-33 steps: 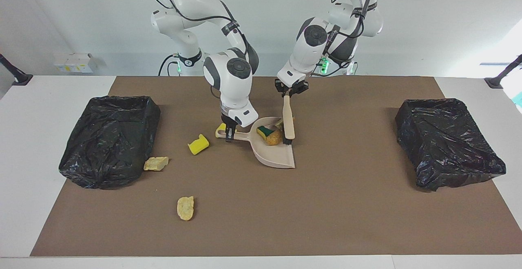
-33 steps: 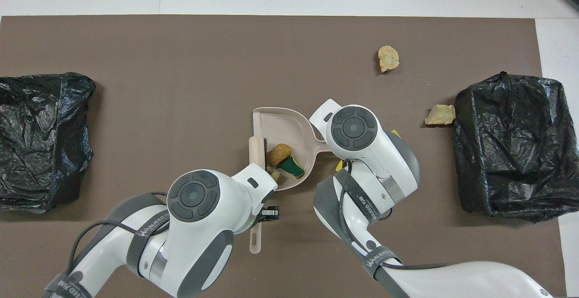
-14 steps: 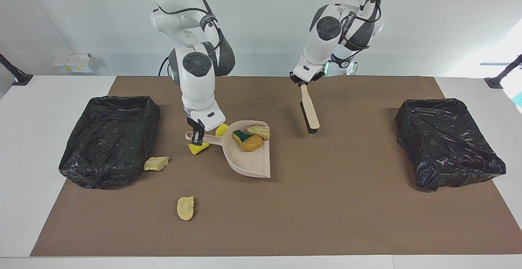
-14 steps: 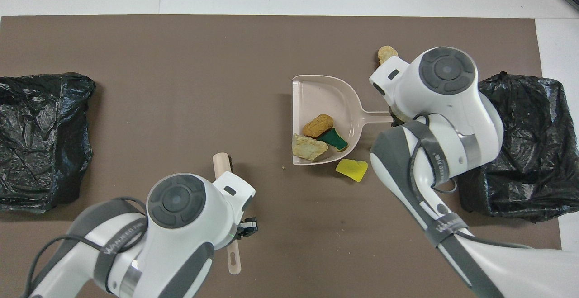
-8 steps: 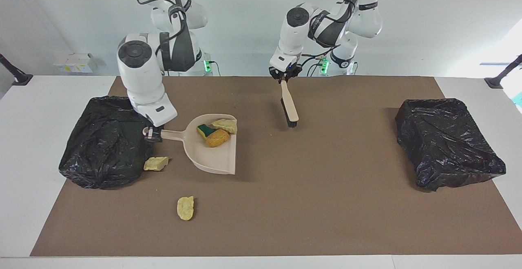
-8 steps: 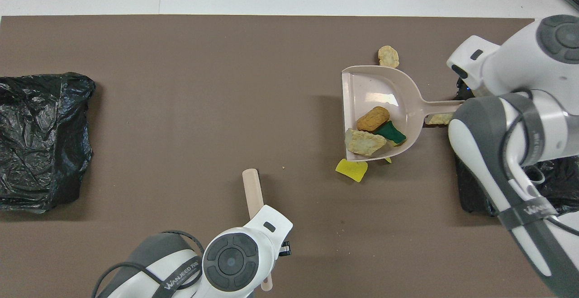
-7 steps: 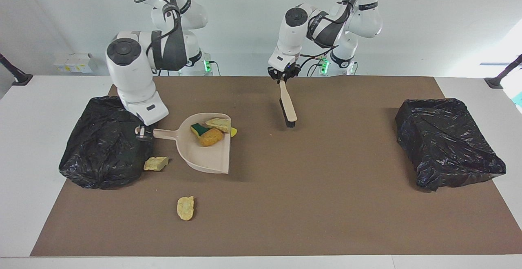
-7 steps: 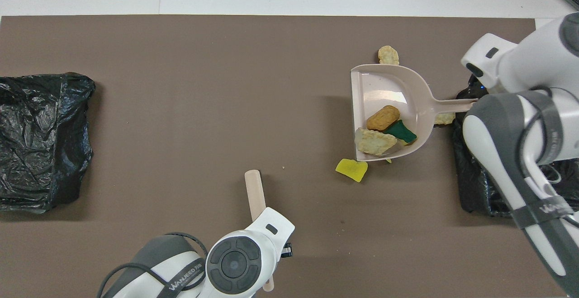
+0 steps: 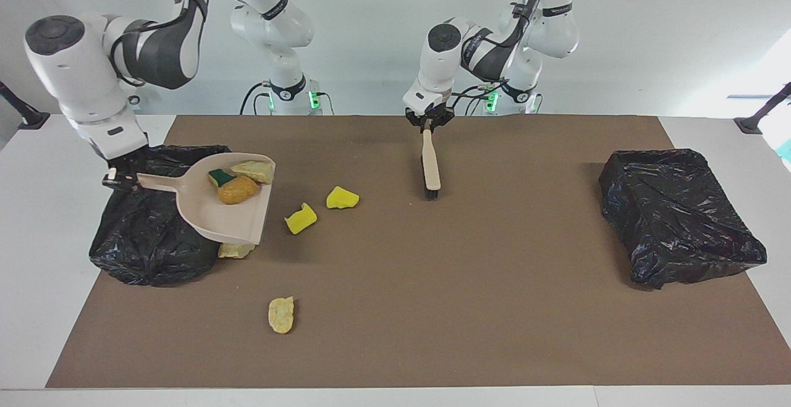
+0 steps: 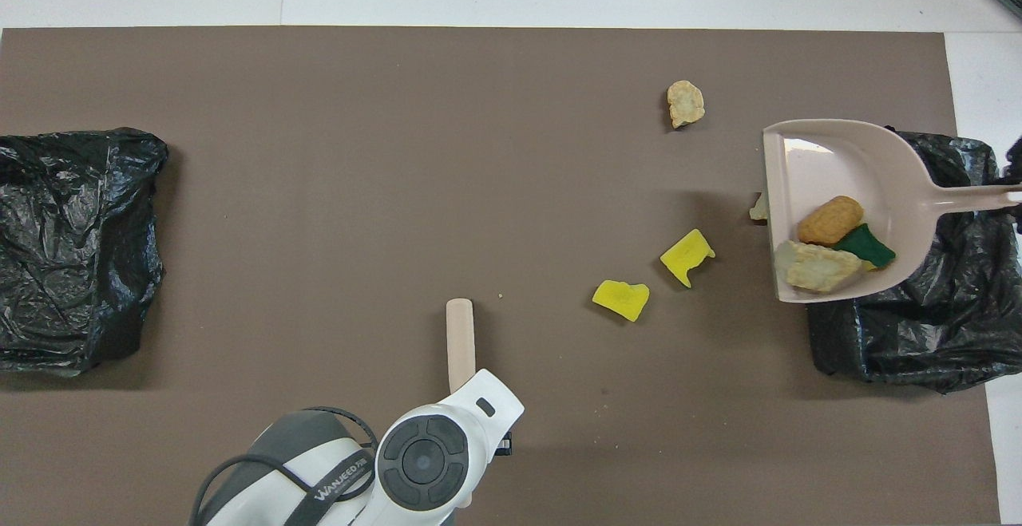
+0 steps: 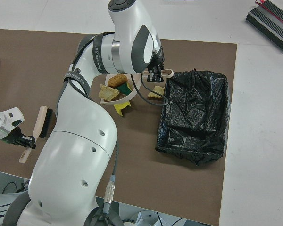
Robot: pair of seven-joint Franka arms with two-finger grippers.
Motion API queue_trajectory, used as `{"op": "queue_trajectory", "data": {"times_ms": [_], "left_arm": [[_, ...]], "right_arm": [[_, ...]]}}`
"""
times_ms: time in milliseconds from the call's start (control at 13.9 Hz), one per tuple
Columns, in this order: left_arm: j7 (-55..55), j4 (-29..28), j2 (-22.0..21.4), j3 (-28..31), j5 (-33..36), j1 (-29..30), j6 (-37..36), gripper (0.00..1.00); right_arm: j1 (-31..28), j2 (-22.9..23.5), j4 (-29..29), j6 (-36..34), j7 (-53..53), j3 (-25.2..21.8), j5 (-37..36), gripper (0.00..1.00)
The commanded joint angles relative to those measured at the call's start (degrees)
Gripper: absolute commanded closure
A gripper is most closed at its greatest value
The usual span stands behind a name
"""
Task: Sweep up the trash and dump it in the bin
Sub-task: 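Carry the loaded dustpan with the right gripper over the black bag, then tip the dustpan with the right gripper while the left gripper releases the brush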
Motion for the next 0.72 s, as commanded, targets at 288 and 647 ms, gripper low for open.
{"op": "queue_trajectory", "data": {"times_ms": [288, 647], "left_arm": [[1.1, -2.5, 0.2, 0.6, 1.3, -0.3, 3.8, 1.0], [-1.6, -3.2, 0.5, 0.6, 1.1, -0.1, 4.9, 0.5]], "right_arm": [[-5.8, -2.4, -2.5, 1.8, 2.9, 0.7, -21.5, 1.0], [0.1, -10.7, -15.9, 4.1, 22.7, 1.1, -43.2, 1.0]]}}
